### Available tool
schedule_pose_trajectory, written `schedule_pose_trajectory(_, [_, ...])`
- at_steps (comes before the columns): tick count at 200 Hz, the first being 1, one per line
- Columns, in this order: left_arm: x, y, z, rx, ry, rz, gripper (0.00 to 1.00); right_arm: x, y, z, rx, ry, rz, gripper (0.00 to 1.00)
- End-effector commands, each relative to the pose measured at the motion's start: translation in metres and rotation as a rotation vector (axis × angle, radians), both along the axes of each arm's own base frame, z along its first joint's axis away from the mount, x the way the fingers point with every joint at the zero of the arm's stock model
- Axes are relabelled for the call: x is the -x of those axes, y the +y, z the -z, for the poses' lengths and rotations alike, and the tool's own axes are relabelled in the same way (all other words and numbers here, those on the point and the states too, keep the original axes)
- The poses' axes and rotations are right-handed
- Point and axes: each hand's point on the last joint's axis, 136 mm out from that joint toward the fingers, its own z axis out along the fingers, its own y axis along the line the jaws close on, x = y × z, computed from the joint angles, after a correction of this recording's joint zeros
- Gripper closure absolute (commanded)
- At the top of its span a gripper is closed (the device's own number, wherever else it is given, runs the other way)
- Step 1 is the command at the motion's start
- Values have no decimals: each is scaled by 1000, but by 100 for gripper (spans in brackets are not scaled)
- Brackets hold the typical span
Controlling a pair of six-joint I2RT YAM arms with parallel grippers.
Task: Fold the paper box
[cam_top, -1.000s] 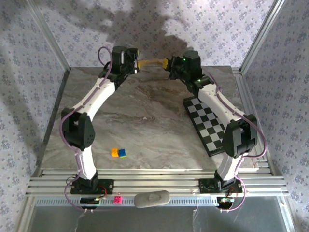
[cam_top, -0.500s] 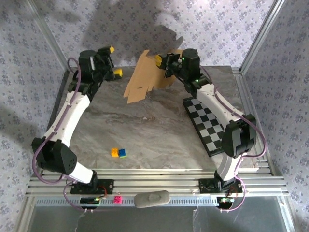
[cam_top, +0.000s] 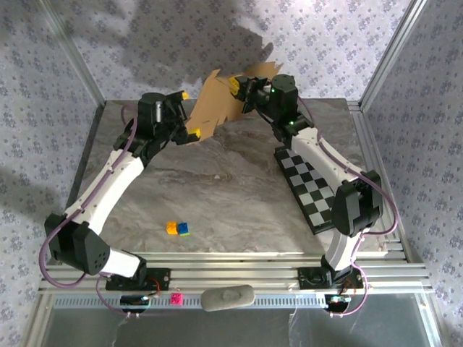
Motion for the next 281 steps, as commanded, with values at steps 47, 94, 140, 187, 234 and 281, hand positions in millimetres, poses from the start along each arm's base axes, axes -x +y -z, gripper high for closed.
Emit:
schedule_pose_trajectory(47, [-71,-2,6,303,-7,-195,61,16,-6,-27,-67,-111,41,100])
schedule_pose_trajectory(94, [-72,20,-8,227,-46,-229,100,22,-15,-16,-59,-90,68,100])
schedule_pose_trajectory(140, [-53,55,-53,54,-106,-240,100,39,-28,-25,88,-147,-7,47])
schedule_pose_trajectory(187, [21,73,-78,-238,-9,-185,100,76,-98,-6,544,-170,31,36])
schedule_pose_trajectory(234, [106,67,-76,-354,216,-137,100,118,-140,34,683,18,87,32])
schedule_pose_trajectory(281, [128,59,-85,-483,326,-93,100,137,-177,56,723,185,212,31])
